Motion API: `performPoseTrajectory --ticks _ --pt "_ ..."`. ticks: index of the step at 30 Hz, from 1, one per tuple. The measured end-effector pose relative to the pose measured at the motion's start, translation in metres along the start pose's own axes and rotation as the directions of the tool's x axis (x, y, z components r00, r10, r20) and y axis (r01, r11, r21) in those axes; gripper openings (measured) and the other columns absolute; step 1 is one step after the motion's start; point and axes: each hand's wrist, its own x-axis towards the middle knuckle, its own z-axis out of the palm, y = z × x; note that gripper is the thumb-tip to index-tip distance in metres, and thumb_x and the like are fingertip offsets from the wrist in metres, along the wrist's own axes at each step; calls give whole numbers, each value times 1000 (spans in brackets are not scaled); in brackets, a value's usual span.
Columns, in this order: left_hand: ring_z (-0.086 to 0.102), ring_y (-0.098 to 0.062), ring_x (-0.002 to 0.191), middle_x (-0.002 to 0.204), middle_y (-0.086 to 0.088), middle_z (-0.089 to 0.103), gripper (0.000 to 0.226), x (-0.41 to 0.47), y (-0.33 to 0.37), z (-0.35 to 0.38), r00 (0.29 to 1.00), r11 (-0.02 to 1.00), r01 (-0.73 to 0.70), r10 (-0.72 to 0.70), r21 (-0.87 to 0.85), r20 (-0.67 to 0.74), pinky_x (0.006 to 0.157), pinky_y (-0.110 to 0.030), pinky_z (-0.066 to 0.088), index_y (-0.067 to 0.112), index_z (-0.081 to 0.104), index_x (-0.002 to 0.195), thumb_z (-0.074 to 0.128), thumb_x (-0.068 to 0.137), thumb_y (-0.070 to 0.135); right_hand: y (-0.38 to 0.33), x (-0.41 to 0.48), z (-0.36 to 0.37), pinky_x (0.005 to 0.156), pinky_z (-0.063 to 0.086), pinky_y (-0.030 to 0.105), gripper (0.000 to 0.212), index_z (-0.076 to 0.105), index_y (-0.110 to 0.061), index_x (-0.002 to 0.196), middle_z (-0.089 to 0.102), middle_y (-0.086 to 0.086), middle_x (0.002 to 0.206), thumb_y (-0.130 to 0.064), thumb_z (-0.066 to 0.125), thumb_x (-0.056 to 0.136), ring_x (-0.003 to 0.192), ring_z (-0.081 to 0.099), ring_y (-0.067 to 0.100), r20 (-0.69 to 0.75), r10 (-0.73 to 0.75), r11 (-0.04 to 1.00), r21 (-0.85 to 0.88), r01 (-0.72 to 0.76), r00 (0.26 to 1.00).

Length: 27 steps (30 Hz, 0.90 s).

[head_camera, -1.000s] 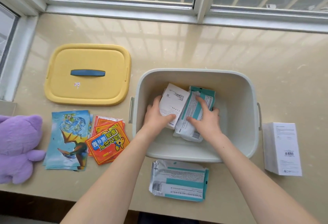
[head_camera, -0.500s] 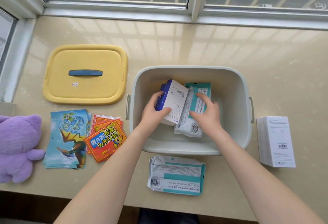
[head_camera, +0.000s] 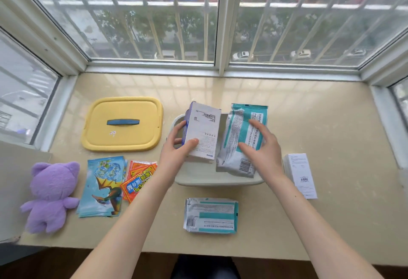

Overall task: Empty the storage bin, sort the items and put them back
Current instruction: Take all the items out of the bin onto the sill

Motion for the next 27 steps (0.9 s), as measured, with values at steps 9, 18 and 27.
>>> performPoseTrajectory --ticks 9,18,27 --pt "67 -22 90 106 -6 69 54 -125 15 -54 999 978 29 -25 -206 22 80 -46 53 44 53 126 71 80 23 -34 -124 -37 75 56 16 63 58 -36 127 64 -12 121 -2 78 77 103 64 -2 -92 21 976 220 -1 996" --pt "70 -20 90 105 0 71 47 -207 -68 -89 977 931 203 -215 -303 -6 80 -42 53 35 51 129 61 91 9 24 -227 -26 73 55 15 61 61 -29 123 63 -5 123 6 78 75 102 64 -1 -89 173 962 230 -149 981" --pt "72 -18 89 100 6 74 49 -233 -76 -48 981 941 195 -185 -276 62 78 -41 56 38 47 130 63 91 13 49 -239 -77 61 56 16 60 59 -29 125 59 -1 127 5 75 79 103 61 1 -65 207 952 242 -186 976"
